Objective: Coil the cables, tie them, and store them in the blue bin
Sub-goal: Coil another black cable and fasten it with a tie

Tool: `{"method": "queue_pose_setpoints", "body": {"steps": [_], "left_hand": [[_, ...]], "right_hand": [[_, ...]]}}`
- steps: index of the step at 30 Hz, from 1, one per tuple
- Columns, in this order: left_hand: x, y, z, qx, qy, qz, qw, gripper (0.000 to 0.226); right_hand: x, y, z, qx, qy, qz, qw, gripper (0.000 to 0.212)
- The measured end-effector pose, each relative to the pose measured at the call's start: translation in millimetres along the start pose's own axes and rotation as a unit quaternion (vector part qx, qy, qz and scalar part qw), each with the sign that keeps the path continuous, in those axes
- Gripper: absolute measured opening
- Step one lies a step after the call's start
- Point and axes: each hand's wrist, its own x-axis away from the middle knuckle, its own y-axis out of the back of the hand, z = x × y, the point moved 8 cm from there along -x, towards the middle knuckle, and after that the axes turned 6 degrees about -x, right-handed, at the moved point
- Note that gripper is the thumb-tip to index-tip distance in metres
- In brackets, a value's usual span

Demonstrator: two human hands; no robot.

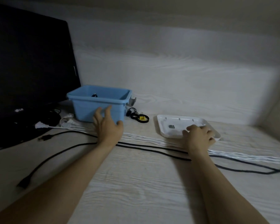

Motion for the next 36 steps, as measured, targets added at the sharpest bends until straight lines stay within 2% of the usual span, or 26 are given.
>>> {"method": "queue_pose_setpoints", "body": {"steps": [2, 5, 7, 9, 13, 15, 17, 19, 24, 29, 33, 36], "left_hand": [[10.1, -16.6, -11.5, -0.04, -0.05, 0.056, 0.996, 0.041], [24.1, -27.7, -24.8, -0.079, -0.115, 0.13, 0.982, 0.021], [32.4, -31.7, -23.1, -0.102, -0.121, 0.195, 0.968, 0.025], [43.5, -35.7, -21.8, -0.127, -0.139, 0.25, 0.95, 0.034], [60.8, -40.7, -27.8, -0.186, -0.206, 0.305, 0.911, 0.049], [60.6, -36.9, -33.9, -0.188, -0.229, 0.296, 0.908, 0.041], [60.3, -33.9, -36.8, -0.2, -0.245, 0.292, 0.903, 0.03], [60.3, -34.0, -33.7, -0.206, -0.241, 0.296, 0.901, 0.029], [70.6, -38.4, -32.0, -0.246, -0.24, 0.288, 0.894, 0.032], [67.0, -16.4, -18.3, -0.288, -0.238, 0.228, 0.899, 0.039], [55.1, 23.5, 18.5, -0.269, -0.193, 0.193, 0.924, 0.033], [46.3, 51.1, 41.4, -0.245, -0.177, 0.15, 0.941, 0.028]], "right_hand": [[-1.2, -11.4, -2.4, -0.025, 0.015, 0.04, 0.999, 0.033], [-0.2, -14.1, 13.2, -0.113, 0.092, 0.044, 0.988, 0.024], [4.2, -14.5, 20.6, -0.149, 0.101, 0.078, 0.981, 0.022], [10.4, -15.7, 25.4, -0.144, 0.103, 0.108, 0.978, 0.029], [32.7, -1.2, 51.3, -0.221, 0.185, 0.084, 0.954, 0.029], [52.6, -9.7, 72.4, -0.241, 0.239, 0.166, 0.926, 0.022], [82.5, -26.5, 91.5, -0.203, 0.302, 0.275, 0.89, 0.015], [101.1, -40.1, 100.0, -0.148, 0.358, 0.312, 0.868, 0.018], [107.6, -45.8, 109.2, -0.13, 0.421, 0.249, 0.863, 0.012], [108.8, -47.3, 108.8, -0.099, 0.424, 0.21, 0.876, 0.009], [108.0, -51.9, 103.0, -0.072, 0.412, 0.213, 0.883, 0.02], [108.1, -50.5, 102.3, -0.068, 0.411, 0.198, 0.887, 0.016]]}}
